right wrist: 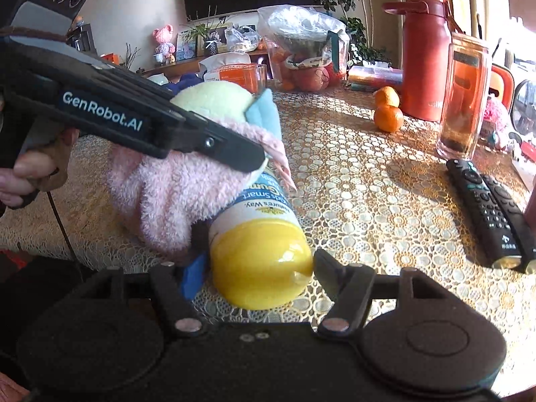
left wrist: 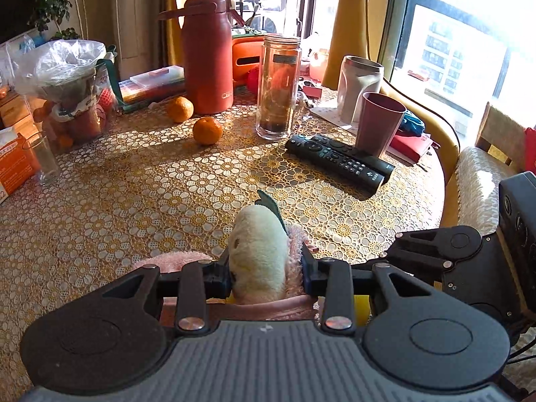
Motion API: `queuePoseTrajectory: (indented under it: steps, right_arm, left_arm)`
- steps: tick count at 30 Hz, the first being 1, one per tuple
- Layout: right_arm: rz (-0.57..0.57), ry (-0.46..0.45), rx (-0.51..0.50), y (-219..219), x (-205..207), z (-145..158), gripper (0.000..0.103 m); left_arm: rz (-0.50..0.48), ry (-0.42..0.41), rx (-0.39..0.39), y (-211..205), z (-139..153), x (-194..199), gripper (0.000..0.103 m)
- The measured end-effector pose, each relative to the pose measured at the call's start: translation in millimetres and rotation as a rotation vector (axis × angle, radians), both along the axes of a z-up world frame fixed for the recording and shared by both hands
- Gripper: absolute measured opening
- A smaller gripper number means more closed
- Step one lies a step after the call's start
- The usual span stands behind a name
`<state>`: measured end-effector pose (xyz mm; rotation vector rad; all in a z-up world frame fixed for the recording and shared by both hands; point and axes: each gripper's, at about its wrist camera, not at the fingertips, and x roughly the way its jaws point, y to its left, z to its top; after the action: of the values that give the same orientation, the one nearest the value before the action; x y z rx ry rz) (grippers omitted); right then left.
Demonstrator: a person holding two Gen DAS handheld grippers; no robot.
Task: Clean container
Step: 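Wipe the bottle cap with the towel and plush in the left gripper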
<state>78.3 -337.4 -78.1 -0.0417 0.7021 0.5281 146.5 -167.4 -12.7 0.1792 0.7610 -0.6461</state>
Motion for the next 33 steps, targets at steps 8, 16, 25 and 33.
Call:
queuePoseTrajectory:
  steps: [8,16,25,33]
  right_arm:
    - [-0.028,-0.011,0.011,0.9,-5.7,-2.1,0.064]
    - [0.025,-0.132,-0.126,17.0,-14.0,21.0,0.063]
    - [0.087,-0.215,-0.204,35.6,-9.1,40.1,0.063]
    - [0.121,-0.232,-0.235,44.6,-8.3,39.8,0.062]
  left_arm:
    - [0.098,0.000,0.032,25.4,-7.0,6.0,0.036]
    - [0.185,0.047,-0.024,74.0,-10.2,-7.5,0.035]
    - [0.029,-0.071,-0.167,51.1,56.6,-42.4,0.035]
    - [-0.078,-0.060,-0.082,2.4,41.1,-29.4,0.035]
